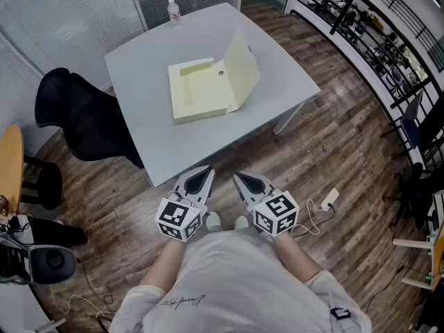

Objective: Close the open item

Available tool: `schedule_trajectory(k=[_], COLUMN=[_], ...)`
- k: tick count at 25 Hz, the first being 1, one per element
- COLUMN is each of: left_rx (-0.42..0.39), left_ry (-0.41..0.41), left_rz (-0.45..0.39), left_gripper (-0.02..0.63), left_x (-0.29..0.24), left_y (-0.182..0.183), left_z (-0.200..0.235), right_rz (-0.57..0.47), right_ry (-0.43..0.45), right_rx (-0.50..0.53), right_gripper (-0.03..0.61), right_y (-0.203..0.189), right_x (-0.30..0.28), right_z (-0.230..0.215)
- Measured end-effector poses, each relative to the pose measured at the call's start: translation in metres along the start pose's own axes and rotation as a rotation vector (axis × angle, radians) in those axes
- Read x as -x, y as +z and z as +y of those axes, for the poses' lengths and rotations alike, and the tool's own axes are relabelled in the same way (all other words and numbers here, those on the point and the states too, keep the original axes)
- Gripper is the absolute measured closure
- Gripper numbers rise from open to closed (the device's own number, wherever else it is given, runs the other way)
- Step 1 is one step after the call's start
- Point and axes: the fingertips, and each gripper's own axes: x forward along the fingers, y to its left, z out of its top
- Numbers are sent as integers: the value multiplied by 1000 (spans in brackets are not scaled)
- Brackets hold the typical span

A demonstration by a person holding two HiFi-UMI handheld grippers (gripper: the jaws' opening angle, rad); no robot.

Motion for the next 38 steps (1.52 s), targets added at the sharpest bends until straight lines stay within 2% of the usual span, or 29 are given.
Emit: schedule_trajectory(k=[17,25,38], left_rx=[3,25,45], left_ry=[-45,-46,-42], left_rz=[7,-2,-16], left_gripper=[605,605,604], left_x=[26,40,0], left_y=[0,-2,6], left_z=[18,38,64], right_rz=[-37,-32,-13], right_ry=[-20,-26,-50], right_rx=[-21,22,-2], right_gripper=[566,566,566], right_y=[6,10,21], right_x=[-20,-35,-59], right_z=[24,45,1])
